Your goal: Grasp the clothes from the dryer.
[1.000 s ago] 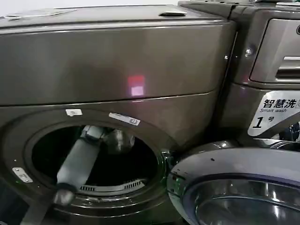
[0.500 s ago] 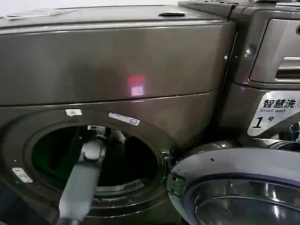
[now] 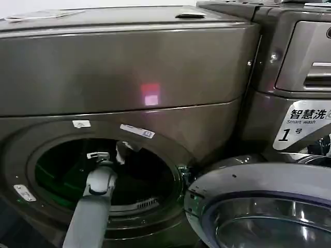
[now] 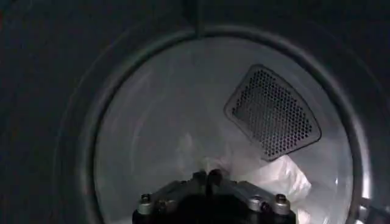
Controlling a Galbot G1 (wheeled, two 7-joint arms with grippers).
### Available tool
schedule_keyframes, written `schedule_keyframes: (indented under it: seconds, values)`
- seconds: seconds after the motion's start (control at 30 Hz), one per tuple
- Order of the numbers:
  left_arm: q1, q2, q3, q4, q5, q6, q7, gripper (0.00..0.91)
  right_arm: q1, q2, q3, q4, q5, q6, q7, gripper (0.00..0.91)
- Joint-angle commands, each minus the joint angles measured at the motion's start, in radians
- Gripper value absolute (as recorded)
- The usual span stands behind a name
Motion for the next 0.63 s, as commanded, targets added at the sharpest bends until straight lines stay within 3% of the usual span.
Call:
schedule_keyframes:
  seconds: [0.03,0.63]
  values:
    - [0.029,-0.008,-0.012,-0.039,-0.008,0.026,-0.029,0.0,0.002,0.004,0.007,-0.001,0.006,0.003,-0.01,0.907]
    - [0.025,0.01,-0.003,-0.05,0.004,0.093,-0.008,0.0,-0.02,0.002,0.04,0.005,0.008,-0.015,-0.008,0.907]
